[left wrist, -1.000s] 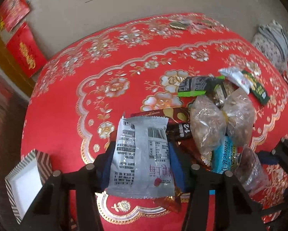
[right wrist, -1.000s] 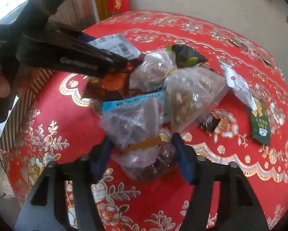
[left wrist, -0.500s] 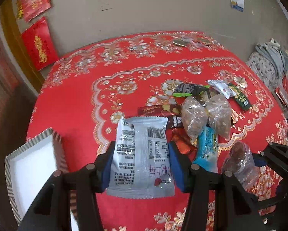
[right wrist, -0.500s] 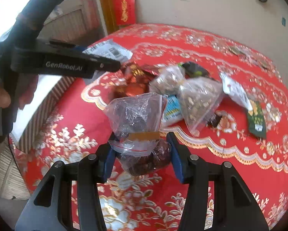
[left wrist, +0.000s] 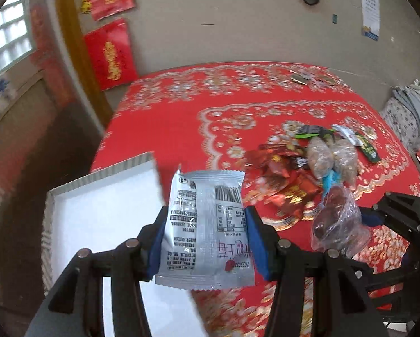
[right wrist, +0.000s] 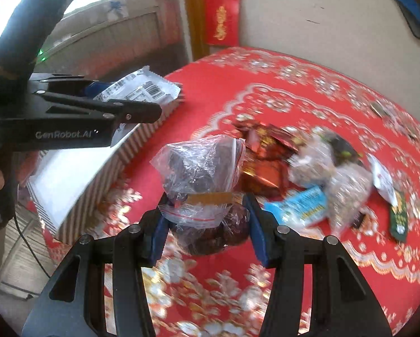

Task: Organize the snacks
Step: 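Carry both snacks to the white tray and open both tools to release them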

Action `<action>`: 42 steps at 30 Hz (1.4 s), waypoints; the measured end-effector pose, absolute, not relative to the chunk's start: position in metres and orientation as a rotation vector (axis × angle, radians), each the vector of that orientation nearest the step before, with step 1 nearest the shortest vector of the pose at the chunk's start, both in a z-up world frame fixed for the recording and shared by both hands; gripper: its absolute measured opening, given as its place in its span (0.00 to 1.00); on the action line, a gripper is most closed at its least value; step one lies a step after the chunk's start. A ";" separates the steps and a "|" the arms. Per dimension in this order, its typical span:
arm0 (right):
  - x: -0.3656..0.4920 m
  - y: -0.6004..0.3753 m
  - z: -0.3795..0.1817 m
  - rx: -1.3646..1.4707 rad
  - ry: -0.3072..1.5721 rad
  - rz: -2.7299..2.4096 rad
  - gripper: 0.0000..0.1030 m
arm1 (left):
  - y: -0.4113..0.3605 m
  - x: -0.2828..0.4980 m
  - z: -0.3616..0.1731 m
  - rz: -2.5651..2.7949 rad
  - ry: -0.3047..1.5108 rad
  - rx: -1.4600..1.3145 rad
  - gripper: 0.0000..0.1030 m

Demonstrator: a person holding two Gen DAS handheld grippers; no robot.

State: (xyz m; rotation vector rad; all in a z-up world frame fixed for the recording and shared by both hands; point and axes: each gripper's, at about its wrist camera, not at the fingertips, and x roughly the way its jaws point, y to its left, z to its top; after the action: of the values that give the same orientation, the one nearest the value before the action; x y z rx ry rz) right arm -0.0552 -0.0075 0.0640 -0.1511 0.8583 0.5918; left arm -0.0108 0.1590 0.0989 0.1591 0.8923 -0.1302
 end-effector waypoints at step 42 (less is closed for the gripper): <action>0.053 0.211 0.038 -0.363 0.972 0.732 0.49 | 0.338 0.052 0.022 0.219 1.076 -0.055 0.53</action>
State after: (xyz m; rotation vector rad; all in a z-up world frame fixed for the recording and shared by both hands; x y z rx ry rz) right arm 0.0528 0.2110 0.0383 -0.3635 0.9717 0.7324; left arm 0.0517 0.3380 0.0224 -0.0546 1.0764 0.2193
